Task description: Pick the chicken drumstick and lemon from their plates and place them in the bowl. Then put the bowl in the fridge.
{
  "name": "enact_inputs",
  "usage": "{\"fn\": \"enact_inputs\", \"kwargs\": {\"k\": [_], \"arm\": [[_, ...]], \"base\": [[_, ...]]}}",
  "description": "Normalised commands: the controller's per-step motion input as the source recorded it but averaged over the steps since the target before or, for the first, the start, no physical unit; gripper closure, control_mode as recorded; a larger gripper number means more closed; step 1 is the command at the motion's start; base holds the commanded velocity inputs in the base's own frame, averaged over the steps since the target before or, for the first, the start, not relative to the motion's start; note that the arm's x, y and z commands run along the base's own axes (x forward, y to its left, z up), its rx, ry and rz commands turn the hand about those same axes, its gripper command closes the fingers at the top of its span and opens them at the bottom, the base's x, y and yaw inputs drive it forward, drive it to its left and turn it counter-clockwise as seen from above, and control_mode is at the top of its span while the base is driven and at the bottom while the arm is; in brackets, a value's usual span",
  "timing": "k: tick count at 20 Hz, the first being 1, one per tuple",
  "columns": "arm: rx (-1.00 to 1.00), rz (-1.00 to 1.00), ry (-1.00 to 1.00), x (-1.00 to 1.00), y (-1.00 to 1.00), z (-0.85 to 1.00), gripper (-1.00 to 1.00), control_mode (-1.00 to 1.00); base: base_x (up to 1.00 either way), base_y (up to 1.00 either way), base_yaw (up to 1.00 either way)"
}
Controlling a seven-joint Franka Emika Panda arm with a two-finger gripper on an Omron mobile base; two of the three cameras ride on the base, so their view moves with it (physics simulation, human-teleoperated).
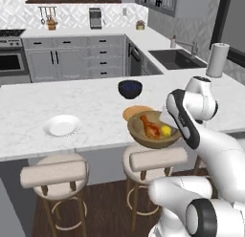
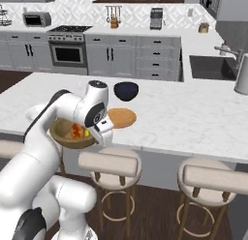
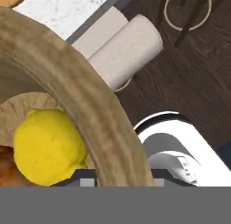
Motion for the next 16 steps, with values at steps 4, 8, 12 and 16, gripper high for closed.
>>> {"fn": "enact_inputs", "kwargs": {"k": [4, 8, 12, 16], "arm": [[0.00, 0.00, 0.00, 0.00, 0.00, 0.00, 1.00, 1.00], [0.00, 0.00, 0.00, 0.00, 0.00, 0.00, 1.00, 1.00], [0.00, 0.00, 0.00, 0.00, 0.00, 0.00, 1.00, 1.00], [0.00, 0.00, 0.00, 0.00, 0.00, 0.00, 1.00, 1.00]], "base": [[-0.47, 1.00, 0.05], [-0.06, 1.00, 0.03], [0.00, 1.00, 0.00], [0.00, 1.00, 0.00]]}}
